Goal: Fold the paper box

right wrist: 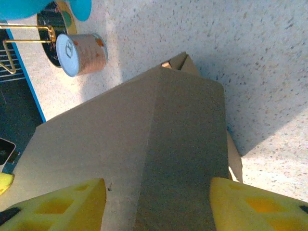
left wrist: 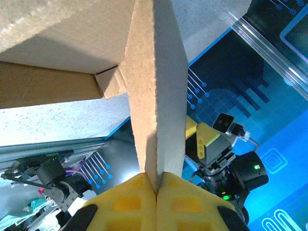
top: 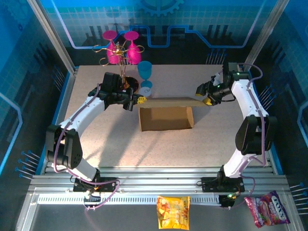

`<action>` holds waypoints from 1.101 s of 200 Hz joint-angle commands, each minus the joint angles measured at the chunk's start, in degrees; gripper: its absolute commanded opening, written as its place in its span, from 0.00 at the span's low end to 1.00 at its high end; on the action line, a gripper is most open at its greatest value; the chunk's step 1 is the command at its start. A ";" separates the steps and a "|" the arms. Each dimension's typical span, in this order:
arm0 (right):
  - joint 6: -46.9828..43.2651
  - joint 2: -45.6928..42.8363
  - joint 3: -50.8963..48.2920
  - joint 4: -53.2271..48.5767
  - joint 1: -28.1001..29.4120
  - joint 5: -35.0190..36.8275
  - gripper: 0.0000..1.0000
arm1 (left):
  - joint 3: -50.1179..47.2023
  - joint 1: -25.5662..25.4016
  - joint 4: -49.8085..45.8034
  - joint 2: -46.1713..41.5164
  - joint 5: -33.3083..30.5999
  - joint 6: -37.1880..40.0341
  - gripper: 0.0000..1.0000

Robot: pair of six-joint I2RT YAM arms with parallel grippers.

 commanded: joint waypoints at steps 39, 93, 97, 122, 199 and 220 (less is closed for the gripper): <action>1.96 -4.22 -5.06 2.21 0.74 -5.98 0.56 | -0.29 0.49 1.15 -1.03 2.05 -0.30 0.00; 6.88 -6.87 -9.28 6.21 0.86 -11.32 0.52 | -0.41 0.41 1.79 -0.66 1.98 -0.64 0.00; 7.13 -6.97 -9.44 6.49 0.95 -11.52 0.51 | -0.43 0.41 1.85 -0.66 2.01 -0.63 0.00; 8.68 -7.57 -9.61 7.28 1.39 -12.35 0.45 | -0.49 0.32 2.20 -0.32 1.95 -0.70 0.00; 10.16 -7.96 -6.64 5.17 1.70 -12.54 0.32 | 0.73 0.14 2.67 0.49 2.02 -1.13 0.00; 10.16 -8.15 -5.34 4.12 1.72 -12.51 0.30 | 1.28 0.06 2.75 0.49 2.11 -1.29 0.00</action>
